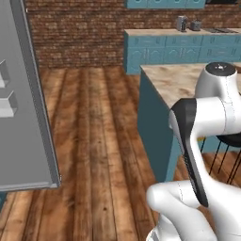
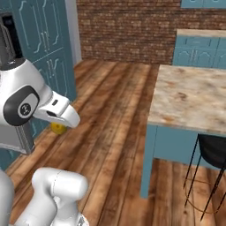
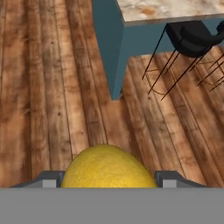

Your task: Retrieve a lemon from the fridge and place it on the cutting board with the fish.

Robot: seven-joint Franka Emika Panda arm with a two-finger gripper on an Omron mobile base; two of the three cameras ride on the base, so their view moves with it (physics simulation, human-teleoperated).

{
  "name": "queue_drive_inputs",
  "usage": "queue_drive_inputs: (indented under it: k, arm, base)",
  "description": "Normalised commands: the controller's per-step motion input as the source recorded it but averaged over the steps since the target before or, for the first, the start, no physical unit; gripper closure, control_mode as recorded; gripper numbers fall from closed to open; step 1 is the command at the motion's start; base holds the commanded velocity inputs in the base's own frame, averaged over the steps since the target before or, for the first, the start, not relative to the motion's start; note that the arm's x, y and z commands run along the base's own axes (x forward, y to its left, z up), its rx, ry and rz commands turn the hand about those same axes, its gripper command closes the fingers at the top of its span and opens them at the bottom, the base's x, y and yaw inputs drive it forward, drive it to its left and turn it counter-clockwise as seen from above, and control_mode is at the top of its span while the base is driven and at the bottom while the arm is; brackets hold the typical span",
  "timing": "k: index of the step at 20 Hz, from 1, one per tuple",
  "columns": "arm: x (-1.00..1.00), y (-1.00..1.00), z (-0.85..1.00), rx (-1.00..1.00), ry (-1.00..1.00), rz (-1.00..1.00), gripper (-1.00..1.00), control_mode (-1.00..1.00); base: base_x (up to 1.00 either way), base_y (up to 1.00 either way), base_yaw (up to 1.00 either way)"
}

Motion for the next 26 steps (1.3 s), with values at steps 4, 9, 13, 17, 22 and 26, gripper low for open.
queue_drive_inputs:
  k: [4,9,13,17,22,26]
  arm:
    - [0.0,0.0,0.0,0.0,0.0,0.0,1.0,1.0]
    - [0.0,0.0,0.0,0.0,0.0,0.0,1.0,1.0]
    - [0.0,0.0,0.0,0.0,0.0,0.0,1.0,1.0]
    - [0.0,0.0,0.0,0.0,0.0,0.0,1.0,1.0]
    - [0.0,0.0,0.0,0.0,0.0,0.0,1.0,1.0]
    - [0.0,0.0,0.0,0.0,0.0,0.0,1.0,1.0]
  base:
    - [0.62,0.29,0.0]
    - [0.65,0.35,0.0]
    - [0.84,0.08,0.0]
    - [1.0,0.0,0.0]
    - [0.88,0.02,0.0]
    - [1.0,0.0,0.0]
